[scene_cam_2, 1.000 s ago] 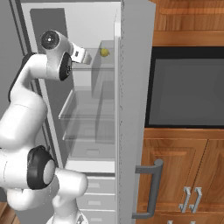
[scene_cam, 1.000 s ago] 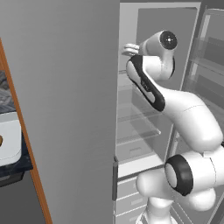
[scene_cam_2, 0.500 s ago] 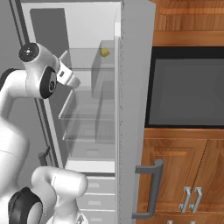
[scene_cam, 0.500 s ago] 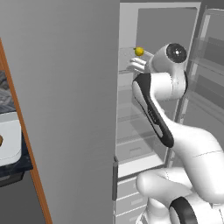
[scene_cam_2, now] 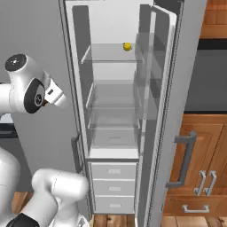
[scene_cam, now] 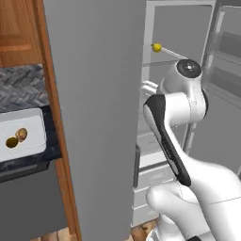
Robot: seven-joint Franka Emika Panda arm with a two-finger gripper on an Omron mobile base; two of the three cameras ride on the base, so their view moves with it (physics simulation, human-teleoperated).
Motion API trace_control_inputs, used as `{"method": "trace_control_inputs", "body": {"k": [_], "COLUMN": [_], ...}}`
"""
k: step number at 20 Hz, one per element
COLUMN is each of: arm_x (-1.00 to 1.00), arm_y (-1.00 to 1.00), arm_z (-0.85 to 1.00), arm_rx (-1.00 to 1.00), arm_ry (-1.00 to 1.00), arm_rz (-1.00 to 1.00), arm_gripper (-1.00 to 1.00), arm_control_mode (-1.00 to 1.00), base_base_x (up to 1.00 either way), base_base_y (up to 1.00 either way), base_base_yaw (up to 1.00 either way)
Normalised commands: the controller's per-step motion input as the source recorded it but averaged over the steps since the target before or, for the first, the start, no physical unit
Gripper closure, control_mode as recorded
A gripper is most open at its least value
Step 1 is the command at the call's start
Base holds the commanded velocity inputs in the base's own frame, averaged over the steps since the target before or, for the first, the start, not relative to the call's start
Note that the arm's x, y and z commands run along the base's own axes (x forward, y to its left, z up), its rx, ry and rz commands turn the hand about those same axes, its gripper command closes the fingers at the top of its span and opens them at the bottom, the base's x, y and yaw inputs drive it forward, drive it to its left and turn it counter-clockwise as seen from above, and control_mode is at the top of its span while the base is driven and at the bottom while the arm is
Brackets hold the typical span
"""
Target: Place one lemon and one chicken drumstick in each tupperware on the nearby counter, to pack two identical lunches.
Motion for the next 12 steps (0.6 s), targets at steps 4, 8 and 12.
{"method": "trace_control_inputs", "body": {"k": [4, 8, 12], "arm_x": [0.00, 0.00, 0.00], "arm_y": [0.00, 0.00, 0.00], "arm_z": [0.00, 0.00, 0.00], "arm_rx": [0.00, 0.00, 0.00], "arm_ry": [0.00, 0.00, 0.00], "arm_rz": [0.00, 0.00, 0.00], "arm_gripper": [1.00, 1.00, 1.00], "arm_control_mode": [1.00, 1.00, 1.00], "base_base_x": [-1.00, -0.75, -0.25], "base_base_y": [1.00, 1.00, 1.00], "base_base_yaw": [-0.01, -0.04, -0.02]}}
